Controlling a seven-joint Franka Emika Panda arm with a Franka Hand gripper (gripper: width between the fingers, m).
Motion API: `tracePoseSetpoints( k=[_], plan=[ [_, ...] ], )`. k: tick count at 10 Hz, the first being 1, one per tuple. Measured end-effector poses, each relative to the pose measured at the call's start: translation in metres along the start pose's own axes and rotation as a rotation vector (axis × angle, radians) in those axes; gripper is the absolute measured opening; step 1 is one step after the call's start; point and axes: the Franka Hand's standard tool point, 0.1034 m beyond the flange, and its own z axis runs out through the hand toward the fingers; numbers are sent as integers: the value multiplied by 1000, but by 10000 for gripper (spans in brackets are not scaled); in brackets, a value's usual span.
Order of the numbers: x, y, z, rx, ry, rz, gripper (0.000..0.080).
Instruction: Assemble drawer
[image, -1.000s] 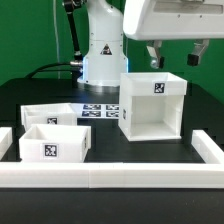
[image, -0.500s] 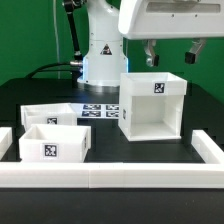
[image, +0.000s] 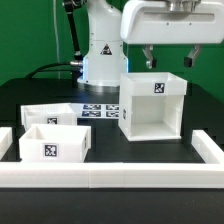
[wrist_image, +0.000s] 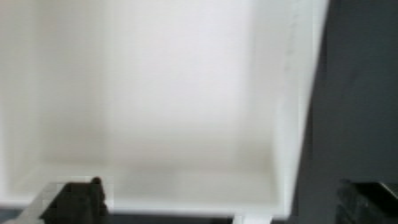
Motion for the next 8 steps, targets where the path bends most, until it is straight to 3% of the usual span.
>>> tracePoseSetpoints(
  k=[1, 5, 8],
  plan=[
    [-1, -9, 3, 5, -3, 14, 650],
    [-1, -8, 6, 6, 8, 17, 650],
    [-27, -17, 29, 9, 5, 36, 650]
  ],
)
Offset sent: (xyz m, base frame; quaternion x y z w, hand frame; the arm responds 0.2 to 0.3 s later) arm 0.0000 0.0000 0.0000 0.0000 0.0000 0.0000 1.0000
